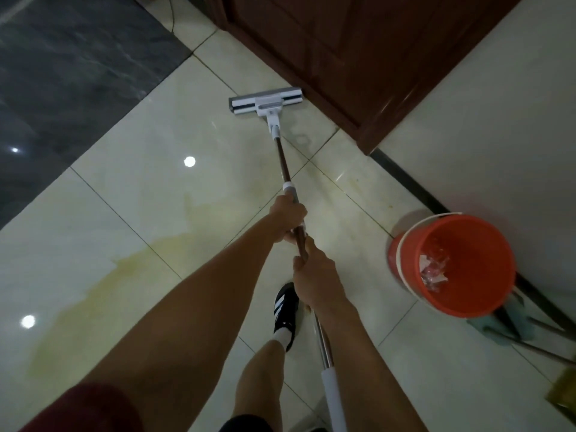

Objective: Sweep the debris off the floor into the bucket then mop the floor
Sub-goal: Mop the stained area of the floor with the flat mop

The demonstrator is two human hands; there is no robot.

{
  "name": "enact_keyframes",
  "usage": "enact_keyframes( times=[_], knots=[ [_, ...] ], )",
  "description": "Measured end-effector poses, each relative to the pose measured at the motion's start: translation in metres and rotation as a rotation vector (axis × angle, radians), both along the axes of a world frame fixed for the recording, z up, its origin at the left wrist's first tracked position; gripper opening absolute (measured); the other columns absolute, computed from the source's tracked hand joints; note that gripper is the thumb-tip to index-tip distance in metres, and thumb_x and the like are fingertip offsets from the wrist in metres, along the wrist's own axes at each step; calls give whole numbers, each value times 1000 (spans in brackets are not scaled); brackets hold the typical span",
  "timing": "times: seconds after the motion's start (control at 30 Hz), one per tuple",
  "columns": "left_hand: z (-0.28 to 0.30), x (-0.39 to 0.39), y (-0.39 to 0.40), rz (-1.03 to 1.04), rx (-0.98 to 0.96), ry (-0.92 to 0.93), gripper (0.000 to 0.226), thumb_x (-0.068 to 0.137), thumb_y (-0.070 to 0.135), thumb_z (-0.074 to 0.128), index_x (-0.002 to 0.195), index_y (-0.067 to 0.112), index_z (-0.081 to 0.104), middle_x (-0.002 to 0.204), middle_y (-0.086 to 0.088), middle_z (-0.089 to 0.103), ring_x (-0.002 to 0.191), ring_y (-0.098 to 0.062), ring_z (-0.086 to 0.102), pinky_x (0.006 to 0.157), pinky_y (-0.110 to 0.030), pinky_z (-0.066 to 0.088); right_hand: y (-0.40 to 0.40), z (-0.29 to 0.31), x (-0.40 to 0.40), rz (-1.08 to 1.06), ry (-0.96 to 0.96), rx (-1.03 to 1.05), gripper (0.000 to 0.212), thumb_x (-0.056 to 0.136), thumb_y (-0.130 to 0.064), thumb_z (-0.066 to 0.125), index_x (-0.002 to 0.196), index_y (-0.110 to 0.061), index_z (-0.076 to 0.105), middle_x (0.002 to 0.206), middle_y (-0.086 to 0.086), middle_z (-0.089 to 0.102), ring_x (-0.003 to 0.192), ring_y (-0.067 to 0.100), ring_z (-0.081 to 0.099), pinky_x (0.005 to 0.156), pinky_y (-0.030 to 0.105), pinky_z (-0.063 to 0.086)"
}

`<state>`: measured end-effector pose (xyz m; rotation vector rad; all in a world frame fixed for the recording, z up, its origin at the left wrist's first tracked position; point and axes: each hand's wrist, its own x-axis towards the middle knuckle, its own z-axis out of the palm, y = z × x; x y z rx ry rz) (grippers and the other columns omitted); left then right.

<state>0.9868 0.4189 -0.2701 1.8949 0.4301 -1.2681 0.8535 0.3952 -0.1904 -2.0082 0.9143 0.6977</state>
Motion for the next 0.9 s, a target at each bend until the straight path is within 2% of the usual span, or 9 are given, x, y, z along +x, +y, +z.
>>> enact_keyframes(
  times=[0.2,0.4,0.57,0.63,0.7,0.77,0.83,0.9],
  knots=[
    [14,-66,27,7,-12,10,23,104,21,46,122,8,51,117,-16,67,92,-37,72,70,-57,62,31,7,-64,16,4,-30,47,105,-25,41,150,-20,32,130,7,61,116,26,61,96,37,49],
    [17,-183,74,-63,-10,-4,23,102,19,49,120,4,50,118,-16,65,94,-35,69,78,-59,61,84,1,-179,-66,19,-49,47,102,-22,46,148,-17,37,130,5,61,112,22,64,92,31,50],
    [20,-295,123,-91,1,-19,24,98,12,54,120,3,52,115,-23,66,92,-37,70,78,-61,60,129,25,-290,-87,38,29,45,104,-20,40,149,-17,35,121,6,63,92,19,63,69,18,45],
    [27,-332,141,-124,-12,2,20,97,14,53,116,15,47,118,-16,64,93,-35,70,72,-53,63,144,46,-326,-105,43,70,48,104,-20,38,151,-19,31,121,6,63,83,15,56,63,17,41],
    [32,-359,155,-162,-7,12,27,96,13,56,115,24,40,112,-8,61,95,-33,69,69,-48,64,157,62,-351,-112,43,94,51,103,-21,38,153,-21,29,123,7,62,90,19,60,71,22,43],
    [33,-374,165,-167,6,3,25,94,11,61,113,14,46,109,-13,61,97,-38,70,74,-56,62,167,73,-365,-140,45,108,48,105,-21,38,152,-21,29,126,7,62,104,23,64,74,22,41],
    [31,-377,173,-164,11,-4,23,91,11,65,108,11,50,113,-22,62,98,-42,70,78,-62,60,174,78,-369,-161,58,92,46,107,-22,36,152,-20,30,128,7,62,108,21,64,70,17,39],
    [28,-370,178,-124,-4,9,20,90,13,66,102,11,51,114,-22,63,97,-41,71,78,-60,61,181,77,-364,-164,51,76,46,107,-20,36,152,-20,31,128,7,62,103,20,64,60,14,36]
  ],
)
